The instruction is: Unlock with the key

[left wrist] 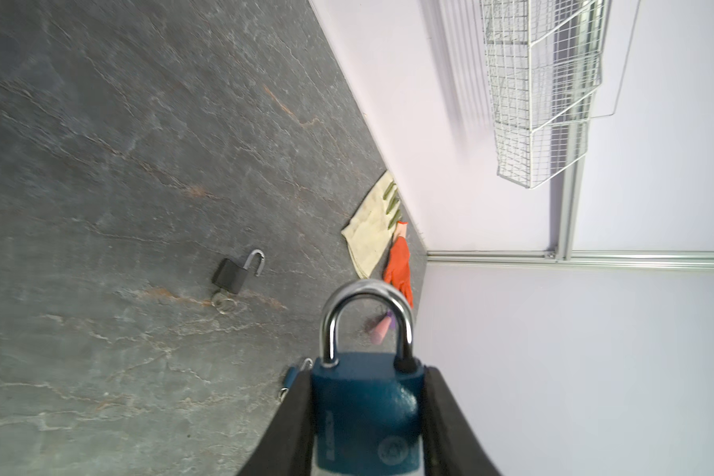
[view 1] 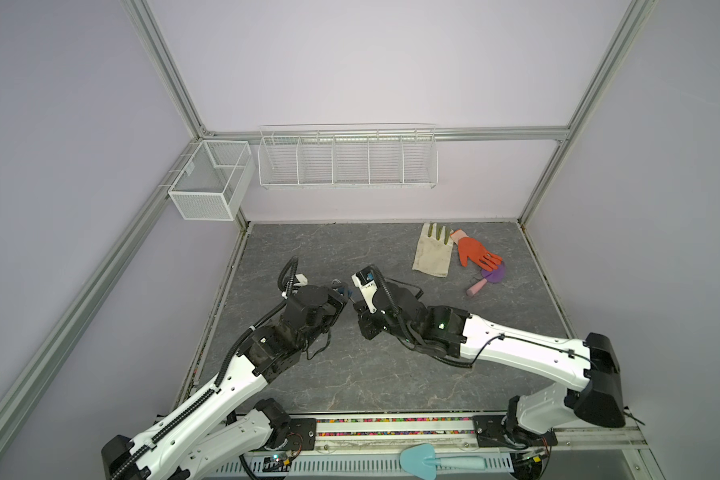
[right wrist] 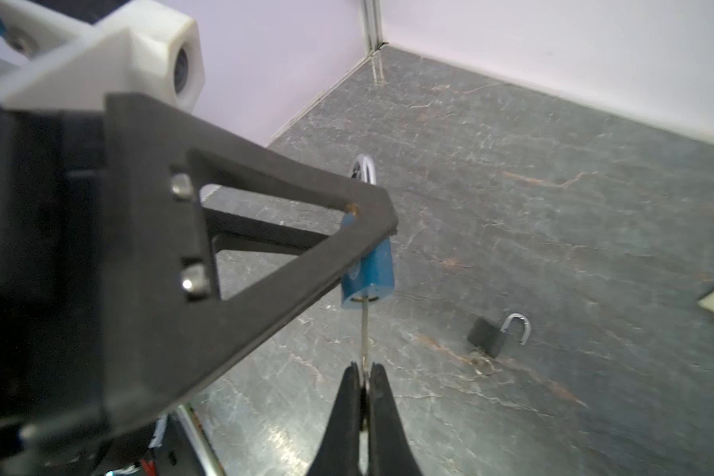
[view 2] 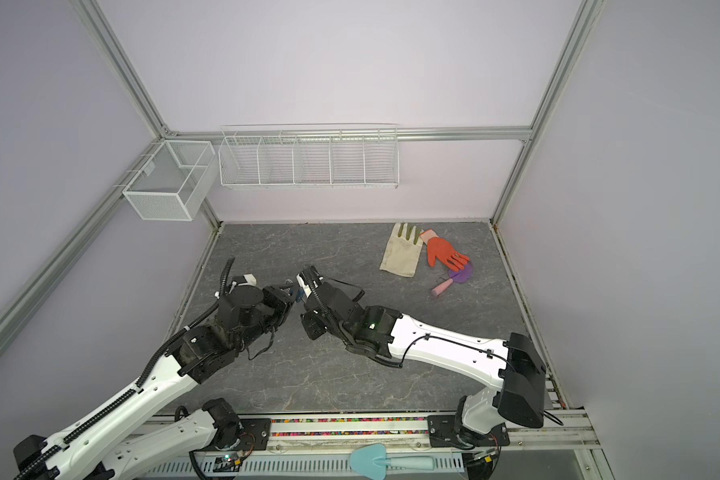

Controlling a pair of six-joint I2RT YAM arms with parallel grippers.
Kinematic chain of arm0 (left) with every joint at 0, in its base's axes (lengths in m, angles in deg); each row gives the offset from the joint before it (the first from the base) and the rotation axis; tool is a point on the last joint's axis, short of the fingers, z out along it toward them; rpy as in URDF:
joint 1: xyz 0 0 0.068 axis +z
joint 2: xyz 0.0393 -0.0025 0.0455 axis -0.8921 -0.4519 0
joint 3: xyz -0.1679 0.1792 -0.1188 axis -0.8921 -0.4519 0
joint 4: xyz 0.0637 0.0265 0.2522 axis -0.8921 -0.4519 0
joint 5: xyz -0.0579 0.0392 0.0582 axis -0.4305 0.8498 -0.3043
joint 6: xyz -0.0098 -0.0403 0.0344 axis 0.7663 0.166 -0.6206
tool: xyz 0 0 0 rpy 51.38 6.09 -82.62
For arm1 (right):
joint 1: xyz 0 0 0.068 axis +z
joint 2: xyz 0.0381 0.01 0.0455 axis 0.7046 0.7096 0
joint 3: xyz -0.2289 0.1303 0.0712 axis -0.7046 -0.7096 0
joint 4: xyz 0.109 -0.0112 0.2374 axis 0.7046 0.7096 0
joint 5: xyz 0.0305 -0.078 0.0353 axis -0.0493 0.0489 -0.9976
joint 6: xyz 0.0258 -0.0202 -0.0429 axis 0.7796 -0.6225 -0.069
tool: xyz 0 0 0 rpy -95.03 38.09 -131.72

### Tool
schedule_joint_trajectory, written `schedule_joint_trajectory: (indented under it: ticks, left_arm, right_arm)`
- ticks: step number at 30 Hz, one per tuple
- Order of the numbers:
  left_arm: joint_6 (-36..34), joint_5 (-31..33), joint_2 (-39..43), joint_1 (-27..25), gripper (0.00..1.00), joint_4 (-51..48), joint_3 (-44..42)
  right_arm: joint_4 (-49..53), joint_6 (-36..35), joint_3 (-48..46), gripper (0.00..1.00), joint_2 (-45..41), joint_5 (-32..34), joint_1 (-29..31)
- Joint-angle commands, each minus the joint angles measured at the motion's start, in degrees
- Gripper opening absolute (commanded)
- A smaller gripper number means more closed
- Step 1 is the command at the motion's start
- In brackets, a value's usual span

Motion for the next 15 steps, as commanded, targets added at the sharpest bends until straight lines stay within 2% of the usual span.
schedule_joint_trajectory:
  ticks: [1, 4, 8, 15]
  left_arm:
    - [-2.24, -5.54, -0.54, -0.79, 0.02, 2.51, 3.04]
    - [-3.80, -4.88, -0.18, -0.74, 0.02, 0.51, 3.09]
    - [-4.33, -3.44, 0.12, -0.74, 0.02, -2.50, 3.20]
    - [-0.84, 1.48, 2.33, -0.70, 0.02, -1.42, 0.67]
  right_arm:
    - [-13.78, 5.18, -2.37, 0.07, -1.18, -13.02, -2.58]
    - [-13.69, 4.73, -2.29, 0.07, -3.13, -12.78, -3.68]
    - [-7.42, -0.15, -0.16, 0.07, -3.79, -6.79, -2.24]
    - [-2.45, -3.38, 0.60, 0.07, -3.44, 2.77, 2.18]
